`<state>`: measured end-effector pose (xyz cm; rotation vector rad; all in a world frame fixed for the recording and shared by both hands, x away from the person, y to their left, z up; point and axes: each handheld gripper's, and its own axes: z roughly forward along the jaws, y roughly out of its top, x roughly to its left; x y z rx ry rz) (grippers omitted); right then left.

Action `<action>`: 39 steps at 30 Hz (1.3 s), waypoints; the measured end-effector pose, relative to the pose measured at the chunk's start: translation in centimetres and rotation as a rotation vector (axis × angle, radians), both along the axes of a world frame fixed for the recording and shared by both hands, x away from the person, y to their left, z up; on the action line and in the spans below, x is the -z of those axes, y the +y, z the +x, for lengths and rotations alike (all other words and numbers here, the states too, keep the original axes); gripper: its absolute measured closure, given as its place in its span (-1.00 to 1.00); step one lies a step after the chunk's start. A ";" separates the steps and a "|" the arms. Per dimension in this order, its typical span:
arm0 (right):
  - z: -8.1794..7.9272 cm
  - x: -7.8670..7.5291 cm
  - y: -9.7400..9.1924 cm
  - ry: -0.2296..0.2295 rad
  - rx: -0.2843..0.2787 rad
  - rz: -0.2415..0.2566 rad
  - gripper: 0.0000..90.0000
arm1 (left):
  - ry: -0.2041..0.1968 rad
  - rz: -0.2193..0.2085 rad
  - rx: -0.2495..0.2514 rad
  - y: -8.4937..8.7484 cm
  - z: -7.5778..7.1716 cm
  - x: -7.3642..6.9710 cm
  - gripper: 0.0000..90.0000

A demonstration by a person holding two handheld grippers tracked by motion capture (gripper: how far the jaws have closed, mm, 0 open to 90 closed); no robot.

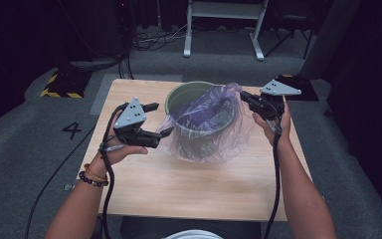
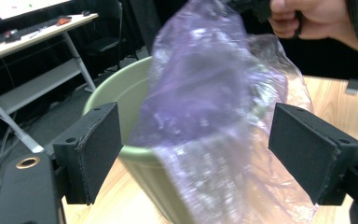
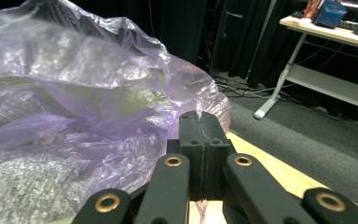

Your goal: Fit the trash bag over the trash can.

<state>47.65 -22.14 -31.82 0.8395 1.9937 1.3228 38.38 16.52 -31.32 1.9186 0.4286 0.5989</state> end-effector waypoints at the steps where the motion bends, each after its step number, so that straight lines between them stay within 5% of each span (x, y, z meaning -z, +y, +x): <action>1: 0.0 0.0 0.1 -0.001 -0.007 -0.001 1.00 | -0.018 0.067 -0.043 -1.1 0.2 0.2 -0.57; 2: 0.0 0.0 0.1 -0.001 -0.007 -0.001 1.00 | -0.018 0.067 -0.043 -1.1 0.2 0.2 -0.48; 3: 0.0 0.0 0.1 -0.002 -0.021 0.000 0.99 | -0.037 0.138 -0.098 -2.0 1.0 0.4 -0.40; 4: 0.0 0.0 0.1 -0.002 -0.021 0.000 0.99 | -0.037 0.138 -0.098 -2.0 1.0 0.4 -0.30; 5: 0.0 0.1 0.2 -0.003 -0.036 0.000 0.99 | -0.021 0.187 -0.160 -2.5 2.4 0.7 -0.13; 9: 0.2 0.1 0.4 -0.005 -0.049 -0.011 0.99 | -0.026 0.191 -0.181 -2.0 4.4 0.8 0.66; 12: 0.5 0.1 0.4 -0.006 -0.053 -0.012 0.99 | -0.016 0.176 -0.187 -1.3 5.6 0.6 0.97; 21: 2.7 0.5 0.7 0.045 -0.017 -0.019 1.00 | 0.092 0.096 -0.243 0.6 9.4 1.2 0.99; 23: 3.3 0.8 0.7 0.066 -0.011 -0.015 1.00 | 0.143 0.060 -0.250 1.2 10.8 1.8 0.99; 29: 5.0 1.7 0.8 0.106 0.007 -0.028 1.00 | 0.214 0.002 -0.267 2.0 12.9 3.7 0.99; 39: 6.5 3.6 0.8 0.182 -0.021 -0.001 1.00 | 0.265 -0.059 -0.240 1.8 14.7 5.6 1.00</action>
